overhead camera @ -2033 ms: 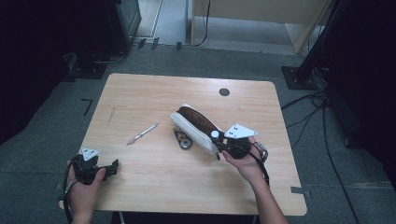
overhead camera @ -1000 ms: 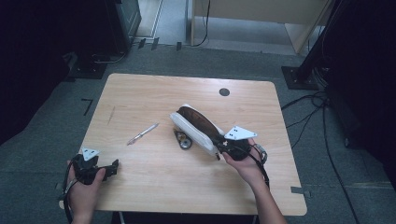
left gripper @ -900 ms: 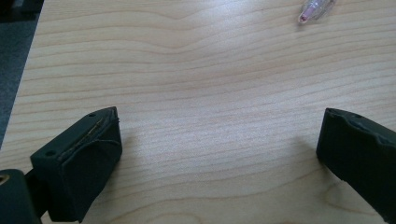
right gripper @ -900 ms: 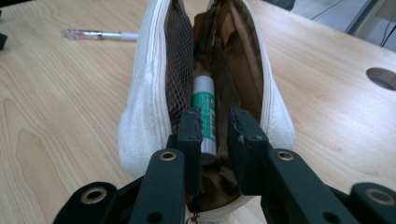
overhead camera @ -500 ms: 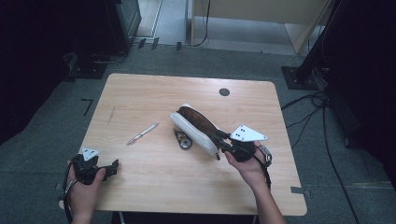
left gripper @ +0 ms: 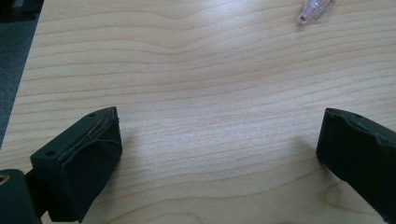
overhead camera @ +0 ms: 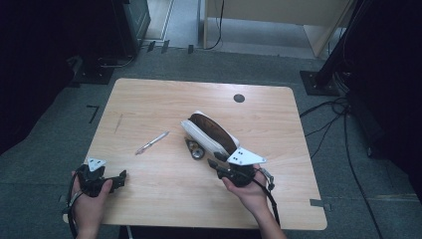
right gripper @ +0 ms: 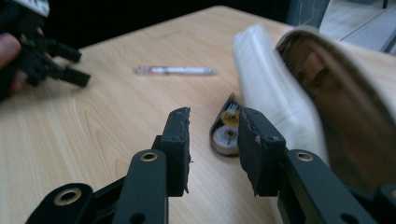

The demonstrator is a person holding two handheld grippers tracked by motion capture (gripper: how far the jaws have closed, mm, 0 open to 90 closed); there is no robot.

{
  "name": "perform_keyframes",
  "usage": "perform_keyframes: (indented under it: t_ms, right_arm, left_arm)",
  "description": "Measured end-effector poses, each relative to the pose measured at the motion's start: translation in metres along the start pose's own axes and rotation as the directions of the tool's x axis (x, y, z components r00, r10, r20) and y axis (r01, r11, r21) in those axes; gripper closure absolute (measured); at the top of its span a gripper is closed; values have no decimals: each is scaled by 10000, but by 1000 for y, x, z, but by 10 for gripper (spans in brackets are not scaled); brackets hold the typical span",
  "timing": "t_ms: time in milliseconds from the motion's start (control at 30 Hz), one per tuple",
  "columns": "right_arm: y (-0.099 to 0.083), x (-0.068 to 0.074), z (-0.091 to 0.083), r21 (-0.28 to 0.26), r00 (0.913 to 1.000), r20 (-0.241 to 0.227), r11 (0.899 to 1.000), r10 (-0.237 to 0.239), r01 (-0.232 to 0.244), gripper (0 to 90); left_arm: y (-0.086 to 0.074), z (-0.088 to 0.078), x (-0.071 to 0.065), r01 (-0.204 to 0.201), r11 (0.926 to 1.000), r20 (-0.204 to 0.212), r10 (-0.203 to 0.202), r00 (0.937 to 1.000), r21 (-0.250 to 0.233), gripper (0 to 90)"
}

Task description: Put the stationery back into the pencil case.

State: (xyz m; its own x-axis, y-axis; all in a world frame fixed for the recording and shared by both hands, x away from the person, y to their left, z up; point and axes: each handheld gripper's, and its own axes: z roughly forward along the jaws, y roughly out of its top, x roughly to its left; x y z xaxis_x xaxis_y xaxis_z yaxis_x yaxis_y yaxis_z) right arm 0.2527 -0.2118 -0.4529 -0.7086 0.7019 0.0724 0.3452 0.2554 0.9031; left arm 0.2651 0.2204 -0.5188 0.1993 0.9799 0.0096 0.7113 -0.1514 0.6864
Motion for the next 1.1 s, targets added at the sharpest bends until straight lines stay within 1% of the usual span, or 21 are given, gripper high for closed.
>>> perform_keyframes:
  t_ms: [33, 133, 200, 300, 333, 367, 400, 433, 467, 533, 567, 633, 800, 900, 967, 1000, 1100]
  right_arm:
    - [-6, 5, 8, 177, 10000, 30, 9998, -27, 26, 659]
    - [-13, 12, 21, 344, 9999, 79, 9993, 141, -144, 690]
    - [-14, 13, 24, 376, 9998, 133, 9992, 154, -159, 689]
    - [-19, 17, 37, 546, 9992, 376, 9984, 139, -160, 667]
    - [-21, 18, 44, 648, 9988, 470, 9978, 132, -162, 647]
    - [-21, 18, 44, 648, 9988, 470, 9978, 132, -162, 647]
    - [-23, 20, 51, 750, 9982, 563, 9969, 181, -223, 627]
    - [-23, 20, 51, 750, 9982, 563, 9969, 181, -223, 627]
    - [-25, 21, 57, 827, 9983, 505, 9960, 282, -323, 603]
    - [-27, 22, 62, 886, 9983, 545, 9958, 200, -248, 596]
    - [-27, 22, 62, 886, 9983, 545, 9958, 200, -248, 596]
    - [-29, 24, 69, 849, 9977, 680, 9964, -26, -32, 575]
    - [-29, 24, 78, 673, 9960, 880, 9977, -138, 79, 552]
    - [-25, 26, 84, 541, 9932, 1121, 9982, -325, 266, 525]
    - [-25, 27, 86, 542, 9925, 1176, 9982, -332, 270, 518]
    - [-24, 27, 90, 615, 9907, 1314, 9977, -354, 275, 502]
    - [-25, 28, 93, 725, 9893, 1394, 9968, -431, 333, 492]
  left_arm:
    - [0, 0, 0, 0, 10000, 0, 0, 10000, -2, 3]
    - [0, 0, 0, -2, 10000, 0, 2, 10000, 3, 3]
    - [0, 0, 0, -5, 10000, 3, 5, 10000, 4, 3]
    - [0, 0, 0, -9, 10000, 7, 9, 10000, 5, 2]
    - [0, 0, 0, -7, 10000, 10, 7, 10000, 2, 2]
    - [0, 0, 0, -7, 10000, 10, 7, 10000, 2, 2]
    - [0, 0, 0, -12, 10000, 13, 12, 10000, 1, 2]
    - [0, 0, 0, -12, 10000, 13, 12, 10000, 1, 3]
    - [0, 0, 0, -18, 10000, 17, 18, 10000, 7, 3]
    - [0, 0, 0, -22, 10000, 23, 22, 10000, 5, 3]
    - [0, 0, 0, -22, 10000, 23, 22, 10000, 5, 3]
    - [0, 0, 0, -32, 10000, 32, 32, 10000, 6, 2]
    - [0, 0, 0, -47, 10000, 43, 47, 10000, 9, 2]
    - [0, 0, 0, -49, 10000, 42, 49, 10000, 10, 2]
    - [0, 0, 0, -45, 10000, 43, 45, 10000, 6, 2]
    - [0, 0, 0, -48, 10000, 44, 48, 10000, 9, 3]
    - [0, 0, 0, -42, 10000, 44, 42, 10000, 4, 3]
